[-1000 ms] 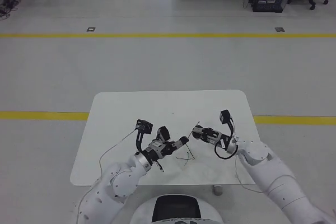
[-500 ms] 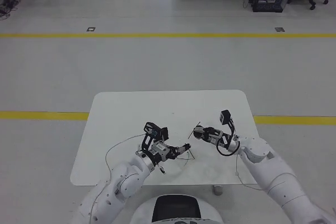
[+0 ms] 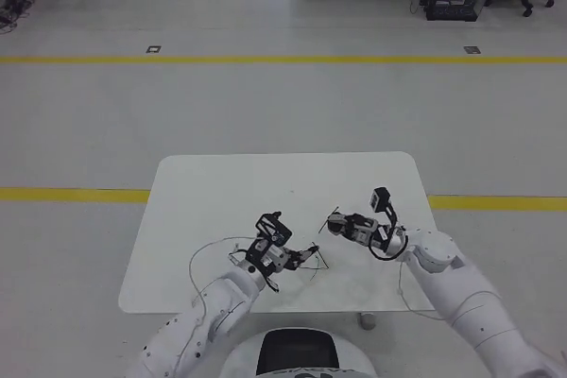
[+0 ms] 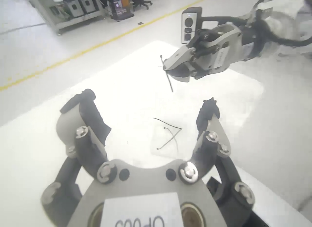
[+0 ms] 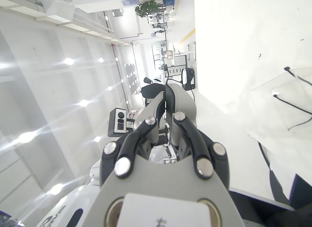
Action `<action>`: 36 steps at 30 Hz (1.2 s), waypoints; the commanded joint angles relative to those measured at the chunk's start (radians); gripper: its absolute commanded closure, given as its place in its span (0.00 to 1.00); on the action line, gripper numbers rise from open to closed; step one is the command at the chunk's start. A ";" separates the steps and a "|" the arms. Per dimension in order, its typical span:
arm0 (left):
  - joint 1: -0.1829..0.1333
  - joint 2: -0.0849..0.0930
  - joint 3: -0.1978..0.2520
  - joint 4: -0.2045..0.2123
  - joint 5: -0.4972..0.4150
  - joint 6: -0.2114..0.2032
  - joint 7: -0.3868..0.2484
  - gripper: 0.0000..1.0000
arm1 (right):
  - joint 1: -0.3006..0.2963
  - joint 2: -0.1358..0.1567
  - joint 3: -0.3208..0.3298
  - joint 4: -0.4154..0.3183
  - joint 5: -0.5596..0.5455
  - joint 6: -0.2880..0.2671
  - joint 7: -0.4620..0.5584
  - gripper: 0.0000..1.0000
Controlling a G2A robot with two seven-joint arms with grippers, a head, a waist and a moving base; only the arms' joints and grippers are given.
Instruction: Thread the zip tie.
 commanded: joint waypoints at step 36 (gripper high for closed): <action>-0.188 0.065 0.174 0.087 0.184 0.008 -0.038 0.00 | 0.004 -0.008 0.013 0.014 0.079 0.118 0.070 1.00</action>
